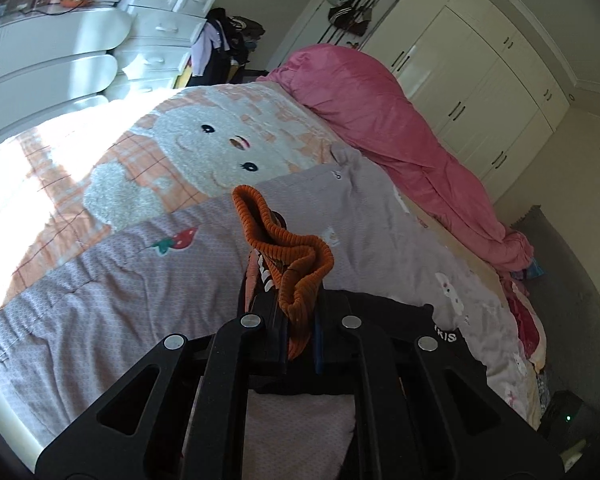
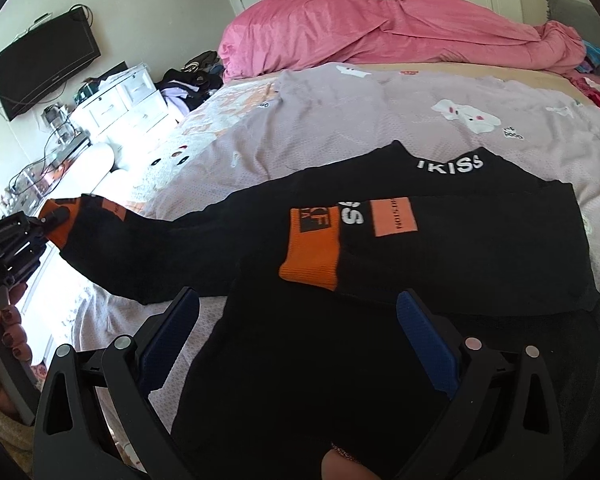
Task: Fold small clothes
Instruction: 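Carry the cuff across the shirt body with the left tool and release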
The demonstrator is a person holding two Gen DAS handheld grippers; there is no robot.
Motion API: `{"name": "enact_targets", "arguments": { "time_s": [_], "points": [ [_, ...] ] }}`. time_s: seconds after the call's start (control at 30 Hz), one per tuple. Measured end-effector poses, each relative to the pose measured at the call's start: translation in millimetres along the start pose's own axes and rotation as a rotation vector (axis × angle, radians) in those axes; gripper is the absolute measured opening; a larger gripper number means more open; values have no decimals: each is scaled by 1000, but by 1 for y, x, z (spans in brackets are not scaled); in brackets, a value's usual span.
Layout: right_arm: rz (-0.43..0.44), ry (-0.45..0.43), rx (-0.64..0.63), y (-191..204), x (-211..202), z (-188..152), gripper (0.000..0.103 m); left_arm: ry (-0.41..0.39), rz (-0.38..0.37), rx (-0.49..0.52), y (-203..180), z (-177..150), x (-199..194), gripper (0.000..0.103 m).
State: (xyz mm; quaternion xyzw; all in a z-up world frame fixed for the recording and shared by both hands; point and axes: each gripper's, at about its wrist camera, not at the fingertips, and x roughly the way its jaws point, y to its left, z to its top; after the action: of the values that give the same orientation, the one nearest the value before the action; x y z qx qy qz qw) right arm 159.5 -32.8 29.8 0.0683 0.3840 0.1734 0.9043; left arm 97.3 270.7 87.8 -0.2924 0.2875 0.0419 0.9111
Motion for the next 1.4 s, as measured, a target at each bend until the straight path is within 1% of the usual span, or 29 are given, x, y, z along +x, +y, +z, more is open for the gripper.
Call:
{"name": "enact_targets", "arguments": {
  "time_s": [0.17,0.53,0.73,0.87,1.03,1.23,1.4],
  "points": [
    [-11,-16,38,-19,-12,-2,98,18,-36,53,-28,-9,8,3],
    [-74,-47,138,-73,-37,-6,99,66,-133,137,-87,-32,19,3],
    [-119,-74,202,-105,-53,-10,99,121,-200,211,-127,-50,31,3],
    [-150,-85,237,-123,-62,-13,99,149,-222,250,-145,-64,38,3],
    [-190,-99,252,-137,-70,-17,99,197,-231,295,-158,-84,50,3],
    [-217,-95,275,-150,-73,-21,99,268,-230,334,-165,-110,66,3],
    [-256,-102,286,-158,-76,-20,99,331,-219,360,-169,-129,79,4]
  ]
}}
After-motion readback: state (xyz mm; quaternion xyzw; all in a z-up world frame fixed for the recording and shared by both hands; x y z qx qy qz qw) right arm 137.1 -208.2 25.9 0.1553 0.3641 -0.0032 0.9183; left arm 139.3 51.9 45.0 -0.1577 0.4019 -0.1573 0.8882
